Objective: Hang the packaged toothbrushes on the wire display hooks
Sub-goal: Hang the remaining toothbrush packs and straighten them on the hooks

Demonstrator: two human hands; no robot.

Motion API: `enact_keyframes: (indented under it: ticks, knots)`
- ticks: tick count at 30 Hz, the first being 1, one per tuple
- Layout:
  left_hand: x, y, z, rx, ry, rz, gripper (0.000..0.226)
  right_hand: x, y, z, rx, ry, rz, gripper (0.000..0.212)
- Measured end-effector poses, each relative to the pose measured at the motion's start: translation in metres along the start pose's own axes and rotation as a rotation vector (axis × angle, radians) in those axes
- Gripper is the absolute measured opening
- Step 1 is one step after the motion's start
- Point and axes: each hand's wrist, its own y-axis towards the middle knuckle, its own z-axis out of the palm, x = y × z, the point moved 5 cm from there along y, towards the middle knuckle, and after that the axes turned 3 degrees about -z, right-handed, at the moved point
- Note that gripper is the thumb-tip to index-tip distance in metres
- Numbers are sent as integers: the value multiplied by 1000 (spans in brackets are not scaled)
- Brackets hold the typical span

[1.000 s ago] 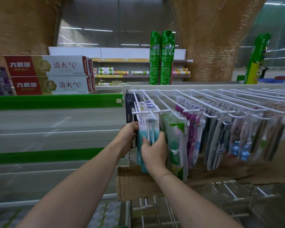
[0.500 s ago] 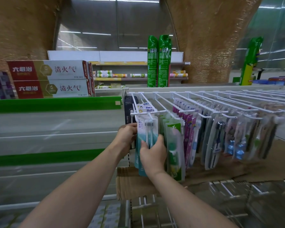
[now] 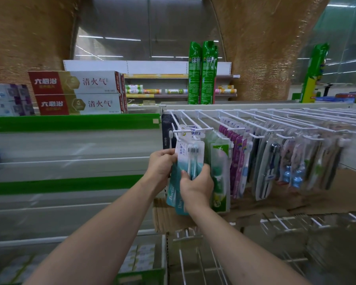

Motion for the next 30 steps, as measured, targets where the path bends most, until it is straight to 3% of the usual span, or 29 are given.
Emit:
enact_keyframes:
  ticks: [16,22,30]
  knots:
    - [-13,-67,4,47,-123,4,18,22,-47,-48,-31,53,-53,23]
    - [-5,-93,7,-49,-210,-17,11,18,-59,-63,16,57,-65,22]
    - [-4,-129,21,-198,-129,24,18,17,-63,-94,178,73,-77,24]
